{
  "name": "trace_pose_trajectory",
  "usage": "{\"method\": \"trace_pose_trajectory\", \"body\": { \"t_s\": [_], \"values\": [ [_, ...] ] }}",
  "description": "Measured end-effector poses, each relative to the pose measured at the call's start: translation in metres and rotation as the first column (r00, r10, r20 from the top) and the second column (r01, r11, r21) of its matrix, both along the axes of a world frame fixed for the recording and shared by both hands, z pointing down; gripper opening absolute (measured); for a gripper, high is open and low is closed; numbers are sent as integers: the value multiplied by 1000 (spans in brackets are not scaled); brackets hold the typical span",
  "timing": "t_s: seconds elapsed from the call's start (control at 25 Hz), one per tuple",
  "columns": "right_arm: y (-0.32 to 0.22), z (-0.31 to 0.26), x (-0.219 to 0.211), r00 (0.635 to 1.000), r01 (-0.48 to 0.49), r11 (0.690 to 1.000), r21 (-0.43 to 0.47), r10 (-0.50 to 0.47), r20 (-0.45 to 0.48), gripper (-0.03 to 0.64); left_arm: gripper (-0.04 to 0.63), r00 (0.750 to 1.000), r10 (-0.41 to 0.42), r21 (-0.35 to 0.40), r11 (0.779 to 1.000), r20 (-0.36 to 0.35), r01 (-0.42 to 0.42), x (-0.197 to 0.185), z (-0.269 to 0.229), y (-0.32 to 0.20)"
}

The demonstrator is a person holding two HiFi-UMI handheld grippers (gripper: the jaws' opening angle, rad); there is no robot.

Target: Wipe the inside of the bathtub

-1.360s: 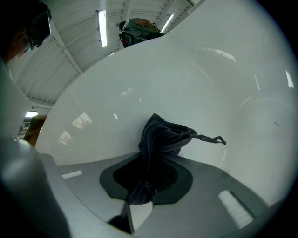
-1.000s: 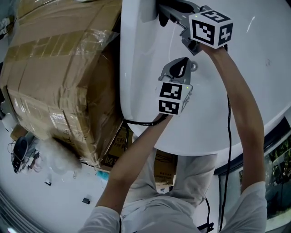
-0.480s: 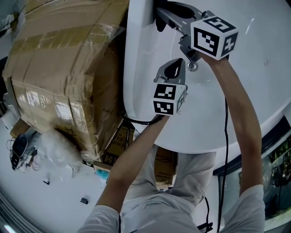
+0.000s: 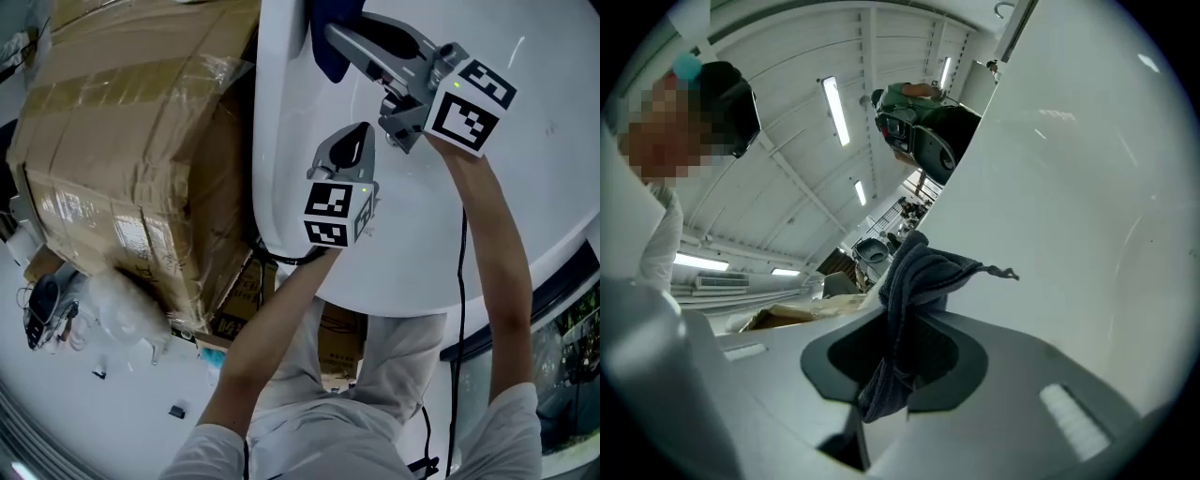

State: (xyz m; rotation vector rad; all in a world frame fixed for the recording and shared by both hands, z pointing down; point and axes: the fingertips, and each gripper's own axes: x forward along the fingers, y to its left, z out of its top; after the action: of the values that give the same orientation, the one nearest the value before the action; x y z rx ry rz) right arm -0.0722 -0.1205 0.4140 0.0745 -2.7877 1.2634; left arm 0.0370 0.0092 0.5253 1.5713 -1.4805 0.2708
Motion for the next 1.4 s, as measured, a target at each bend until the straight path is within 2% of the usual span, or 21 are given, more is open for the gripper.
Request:
{"method": "trace_pose_trajectory", "body": {
  "t_s": [0.08, 0.28, 0.48, 0.64, 0.88, 1.0, 1.16, 1.4],
  "values": [
    [-3, 16, 13, 999, -22, 1000, -4, 22, -23, 57, -2, 1000, -9, 0, 1000, 5, 9, -5, -1, 2],
    [-9, 95, 44, 981, -114, 992, -53, 104, -161, 57, -2, 1000, -17, 9, 1000, 9, 17, -13, -3, 3],
    [-14, 182, 66, 926, -218, 973, -79, 181, -330, 57, -2, 1000, -10, 15, 1000, -3, 10, -14, -2, 2],
    [5, 241, 75, 885, -248, 961, -121, 173, -433, 57, -2, 1000, 11, 20, 1000, -5, -11, -13, -4, 5],
    [8, 301, 83, 826, -302, 943, -140, 186, -533, 57, -2, 999, 34, 15, 999, 0, -34, -12, 4, 5],
    [12, 326, 83, 809, -295, 942, -157, 159, -566, 55, -2, 999, 51, 14, 999, -4, -51, -12, 3, 5],
    [27, 356, 84, 750, -272, 951, -149, 113, -651, 55, -2, 998, 69, 26, 997, -11, -69, -10, 1, 7],
    [36, 366, 70, 761, -320, 922, -219, 112, -639, 55, -2, 997, 70, 22, 997, -17, -69, -13, 1, 14]
  ]
}}
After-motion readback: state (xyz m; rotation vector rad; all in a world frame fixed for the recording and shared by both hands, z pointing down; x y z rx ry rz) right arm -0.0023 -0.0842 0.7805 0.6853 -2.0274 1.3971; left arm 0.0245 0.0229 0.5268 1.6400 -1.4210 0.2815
